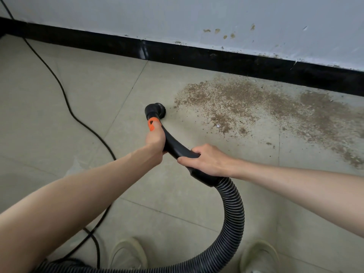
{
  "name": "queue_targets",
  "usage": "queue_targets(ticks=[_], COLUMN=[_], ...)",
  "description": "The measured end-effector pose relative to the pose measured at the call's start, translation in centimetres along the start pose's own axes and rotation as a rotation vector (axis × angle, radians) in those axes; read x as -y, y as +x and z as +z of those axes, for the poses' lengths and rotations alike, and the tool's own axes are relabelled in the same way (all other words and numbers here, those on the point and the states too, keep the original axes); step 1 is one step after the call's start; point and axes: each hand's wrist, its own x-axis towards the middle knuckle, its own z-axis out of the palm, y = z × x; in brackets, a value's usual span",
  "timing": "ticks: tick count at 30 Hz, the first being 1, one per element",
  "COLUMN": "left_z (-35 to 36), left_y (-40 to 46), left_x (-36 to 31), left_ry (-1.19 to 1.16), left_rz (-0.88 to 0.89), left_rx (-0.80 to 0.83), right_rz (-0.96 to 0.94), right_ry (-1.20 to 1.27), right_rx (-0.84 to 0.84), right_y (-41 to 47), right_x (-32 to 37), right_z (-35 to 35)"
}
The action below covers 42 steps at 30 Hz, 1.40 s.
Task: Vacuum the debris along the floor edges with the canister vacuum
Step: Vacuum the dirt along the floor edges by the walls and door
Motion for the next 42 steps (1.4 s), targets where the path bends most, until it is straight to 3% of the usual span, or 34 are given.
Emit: queue_targets(ticks=[5,11,24,32,42], left_z=[-0.6,-1.4,2.1,3.4,6.6], left_y=[-0.6,-0.9,-1.4,0.5,4.0], left_x=[1.8,3.4,3.9,0.9,-3.2], left_ry=[-0.040,-0.037,0.074,0.033,0.083], left_rz=[0.023,0.012,0.072,0.062,0.090], left_rx=[-0.112,-0.127,0.013,0.086,0.181], right_rz=[0.001,-0.011,0.062,0.071,0.115], right_ry=[-0.003,0.033,0.029,-0.051,0.035], right_rx=[0.030,0.010,-0.149,-0.158,-0.241], right_y=[-0.9,-2.2,-3.8,-0.6,4.0], right_x=[-0.3,-0.7,-3.1,-2.3,-2.3], right_z=[0.2,1.6,1.5,-0.7,-2.7])
